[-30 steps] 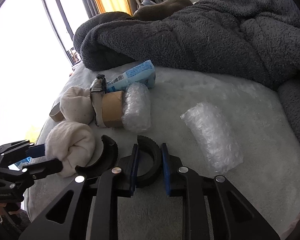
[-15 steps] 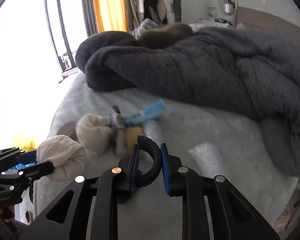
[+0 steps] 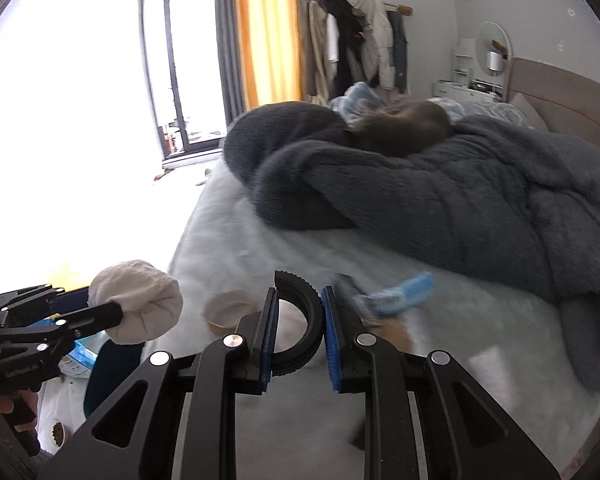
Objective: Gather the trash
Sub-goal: 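Carry the tissue ball over the bin and open the left tool while the right tool carries the black piece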
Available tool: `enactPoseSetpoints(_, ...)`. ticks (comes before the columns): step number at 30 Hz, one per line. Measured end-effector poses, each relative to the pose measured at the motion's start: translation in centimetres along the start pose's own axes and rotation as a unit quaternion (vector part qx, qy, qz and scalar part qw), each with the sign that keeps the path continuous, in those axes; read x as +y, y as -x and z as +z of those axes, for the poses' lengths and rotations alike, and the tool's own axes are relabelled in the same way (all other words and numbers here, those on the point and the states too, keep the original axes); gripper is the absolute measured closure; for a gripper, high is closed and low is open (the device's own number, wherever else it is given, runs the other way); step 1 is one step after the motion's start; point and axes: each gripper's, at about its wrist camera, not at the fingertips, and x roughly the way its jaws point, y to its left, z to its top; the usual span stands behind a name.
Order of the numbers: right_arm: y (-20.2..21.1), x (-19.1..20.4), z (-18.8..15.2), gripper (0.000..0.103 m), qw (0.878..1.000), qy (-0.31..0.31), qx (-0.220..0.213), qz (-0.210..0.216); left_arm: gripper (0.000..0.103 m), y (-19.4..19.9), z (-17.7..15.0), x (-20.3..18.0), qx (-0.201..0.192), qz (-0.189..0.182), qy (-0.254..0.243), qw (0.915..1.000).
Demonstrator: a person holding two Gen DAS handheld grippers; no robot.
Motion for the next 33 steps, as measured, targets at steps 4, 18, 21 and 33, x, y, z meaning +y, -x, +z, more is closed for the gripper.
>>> enactPoseSetpoints(4, -1.0, 2.6, 0.3, 0.081, 1.0, 0.022, 0.004, 0.012, 0.066, 0.0, -0.7, 2.4, 0.013, 0.023, 0.015, 0.9995)
enactPoseSetpoints(18, -4.5, 11.7, 0.5, 0.081, 0.993, 0.04, 0.038, 0.102, 0.066, -0.9, -4.6, 9.1, 0.09, 0.068, 0.044, 0.9927)
enactPoseSetpoints(21, -5.4, 13.6, 0.2, 0.081, 0.991, 0.041, 0.05, 0.118, 0.066, -1.0, -5.6, 10.6, 0.107, 0.076, 0.054, 0.9898)
enactPoseSetpoints(33, -9.5, 18.9, -1.5, 0.081, 0.981, 0.049, 0.106, 0.152, 0.066, -1.4, -9.4, 16.0, 0.198, 0.103, 0.102, 0.9694)
